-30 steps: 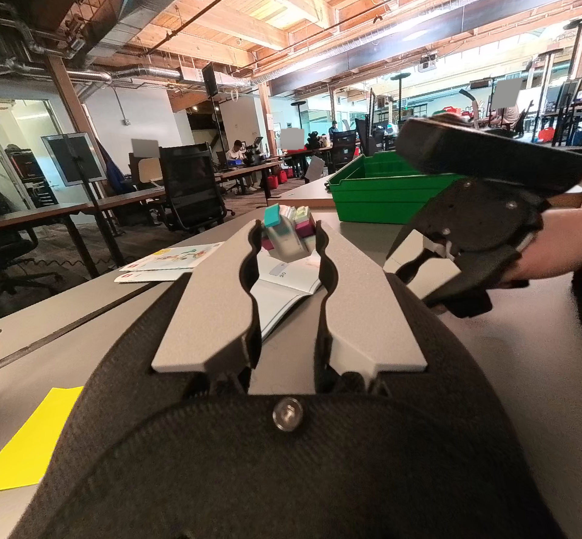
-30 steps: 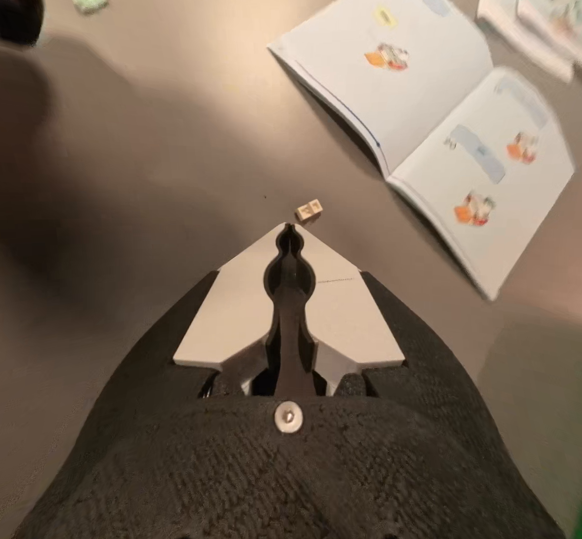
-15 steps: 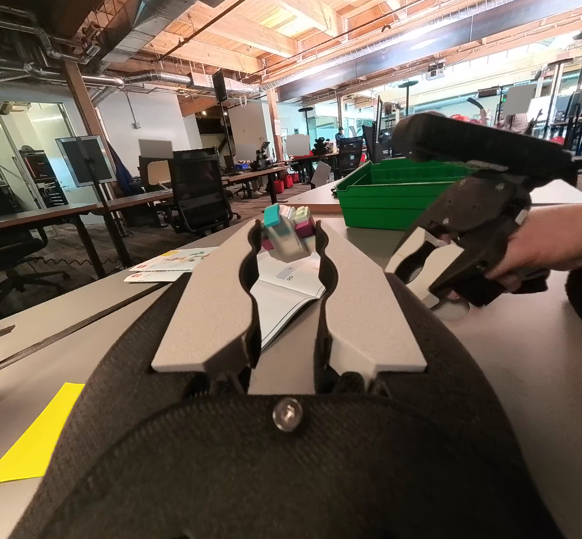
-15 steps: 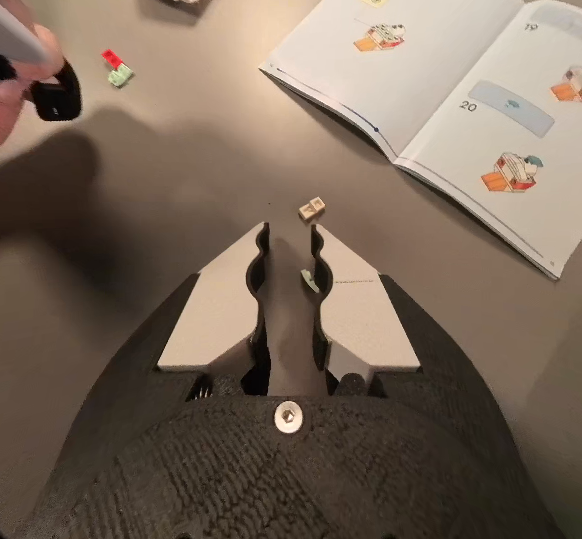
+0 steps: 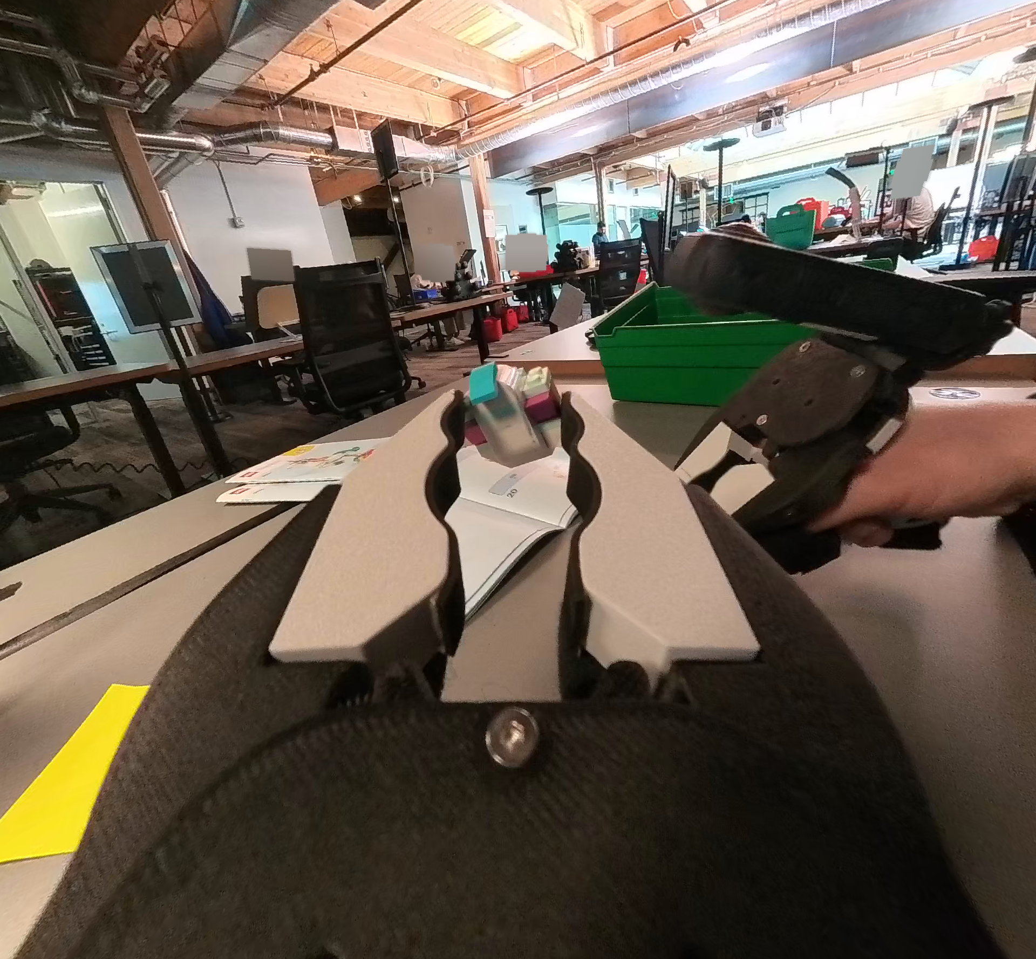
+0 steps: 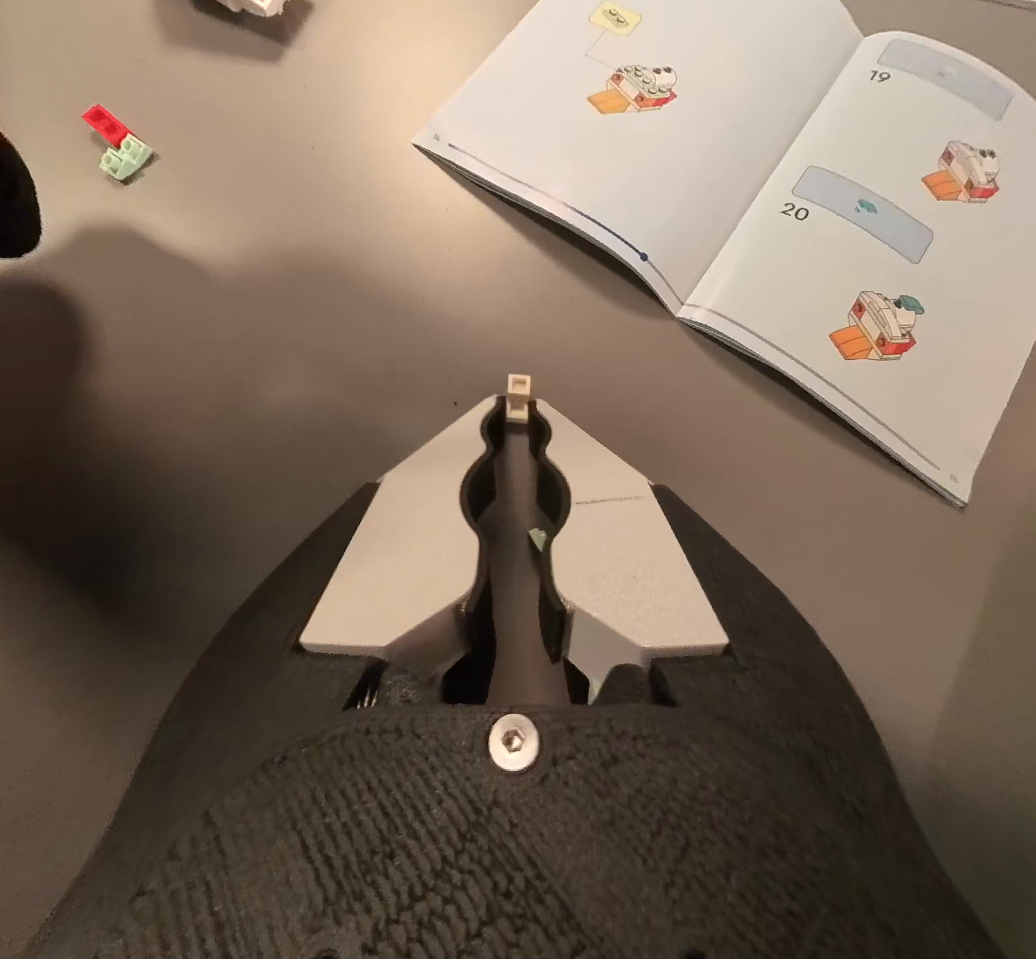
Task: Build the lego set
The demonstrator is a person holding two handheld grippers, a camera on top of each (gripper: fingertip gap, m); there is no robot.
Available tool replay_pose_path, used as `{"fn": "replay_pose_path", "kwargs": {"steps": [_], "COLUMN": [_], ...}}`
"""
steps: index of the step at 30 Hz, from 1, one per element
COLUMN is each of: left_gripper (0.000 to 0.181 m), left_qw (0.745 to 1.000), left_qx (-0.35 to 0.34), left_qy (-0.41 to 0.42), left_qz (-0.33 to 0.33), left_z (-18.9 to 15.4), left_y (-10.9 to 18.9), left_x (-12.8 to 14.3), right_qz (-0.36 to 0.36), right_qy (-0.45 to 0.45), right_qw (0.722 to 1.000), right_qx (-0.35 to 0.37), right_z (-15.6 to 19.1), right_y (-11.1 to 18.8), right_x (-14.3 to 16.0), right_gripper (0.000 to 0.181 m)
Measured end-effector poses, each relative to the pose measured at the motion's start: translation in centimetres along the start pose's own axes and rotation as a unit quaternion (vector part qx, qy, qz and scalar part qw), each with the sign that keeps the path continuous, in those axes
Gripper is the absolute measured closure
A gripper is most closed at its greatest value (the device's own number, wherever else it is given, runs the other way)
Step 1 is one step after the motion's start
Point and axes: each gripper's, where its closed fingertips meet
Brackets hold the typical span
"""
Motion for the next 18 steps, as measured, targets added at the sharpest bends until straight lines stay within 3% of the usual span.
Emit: {"fn": "replay_pose_path", "kwargs": {"steps": [5,8,10,13,16,18], "left_gripper": [0.148,0.148,0.148,0.148,0.148,0.148], "left_qw": [1.000,1.000,1.000,1.000,1.000,1.000], "left_qx": [0.002,0.000,0.000,0.000,0.004,0.006], "left_qy": [0.003,0.002,0.002,0.004,0.004,0.002], "left_qz": [-0.001,-0.001,-0.002,-0.003,-0.001,0.000], "left_z": [-0.1,-0.1,-0.1,-0.1,-0.3,-0.4], "left_y": [0.0,0.0,0.0,-0.1,-0.2,-0.2], "left_x": [-0.1,-0.1,-0.1,-0.1,0.0,0.0], "right_qz": [0.000,-0.030,-0.040,-0.030,-0.005,0.011], "right_qy": [0.124,0.293,0.455,0.679,0.816,0.860], "right_qw": [0.992,0.954,0.883,0.718,0.556,0.489], "right_qx": [0.019,0.060,0.109,0.149,0.158,0.143], "right_z": [0.2,0.4,0.7,1.7,2.3,2.7], "right_y": [0.2,0.9,1.5,1.9,2.3,2.6], "right_x": [-0.4,-1.3,-1.7,-1.1,0.1,1.0], "right_gripper": [0.176,0.176,0.176,0.177,0.176,0.176]}}
Point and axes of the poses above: each gripper's, where its closed fingertips meet, y back along the fingers, x out of its underside, z = x × y across the jaws, and after that the axes turned 14 degrees about -y, right-handed
